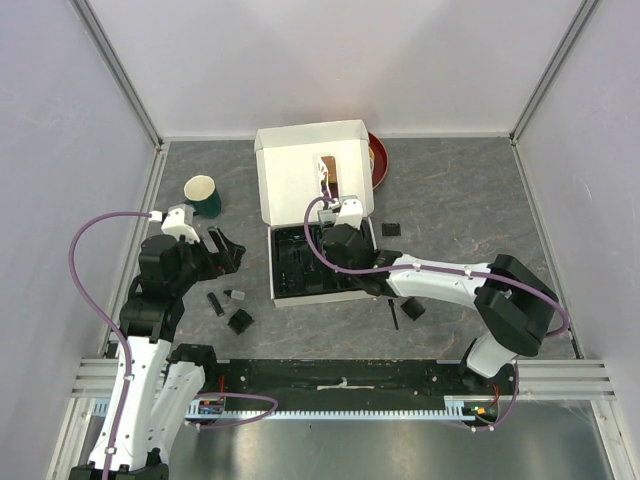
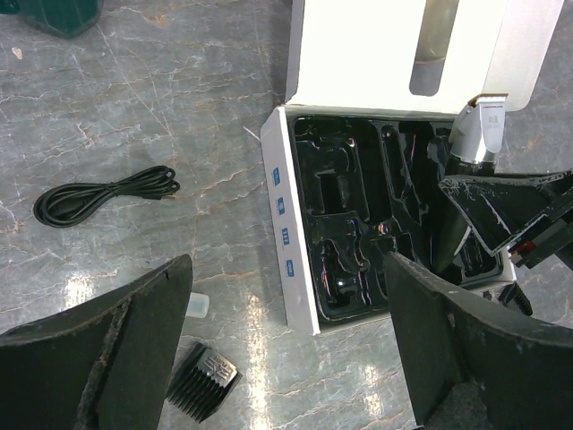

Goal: Sort the hair-cutting tools

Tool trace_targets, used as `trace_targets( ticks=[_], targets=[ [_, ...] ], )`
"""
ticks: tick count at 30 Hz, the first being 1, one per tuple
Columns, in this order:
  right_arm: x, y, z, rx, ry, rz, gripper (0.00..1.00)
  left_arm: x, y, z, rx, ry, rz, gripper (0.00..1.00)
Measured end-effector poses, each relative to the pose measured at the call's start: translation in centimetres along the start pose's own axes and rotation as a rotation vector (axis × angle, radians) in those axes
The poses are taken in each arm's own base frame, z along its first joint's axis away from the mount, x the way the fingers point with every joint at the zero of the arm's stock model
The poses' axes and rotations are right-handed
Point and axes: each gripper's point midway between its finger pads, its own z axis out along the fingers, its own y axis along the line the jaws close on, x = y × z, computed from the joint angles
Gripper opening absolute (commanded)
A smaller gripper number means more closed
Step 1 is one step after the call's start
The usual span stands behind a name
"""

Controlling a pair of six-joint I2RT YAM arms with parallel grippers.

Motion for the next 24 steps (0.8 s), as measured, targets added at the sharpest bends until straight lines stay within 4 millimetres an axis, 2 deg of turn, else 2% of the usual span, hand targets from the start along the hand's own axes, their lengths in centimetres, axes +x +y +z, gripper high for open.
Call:
trace_targets(
  ticks=[7, 13, 16, 20, 24],
  targets=[
    [0.4, -0.6, 0.2, 0.027, -0.003, -0.003, 0.08, 0.0, 0.1, 0.0, -0.006, -0.002, 0.000, 0.93],
    [2.5, -1.2, 1.0, 0.061, 0.037, -0.007, 0.11, -0.1, 0.2, 0.0, -0.012, -0.005, 0.000, 0.93],
    [3.0, -1.4, 1.1, 0.070, 0.042, 0.002, 0.15, -0.1, 0.2, 0.0, -0.014, -0.004, -0.001, 0.93],
    [3.0, -1.4, 1.1, 0.071, 0.042, 0.015, 0.30, 0.0, 0.3, 0.1, -0.015, -0.002, -0.001, 0.92],
    [3.2, -1.6, 1.1, 0.086, 0.047, 0.038, 0.38, 0.0, 0.3, 0.1, -0.015, -0.002, -0.001, 0.92]
  ],
)
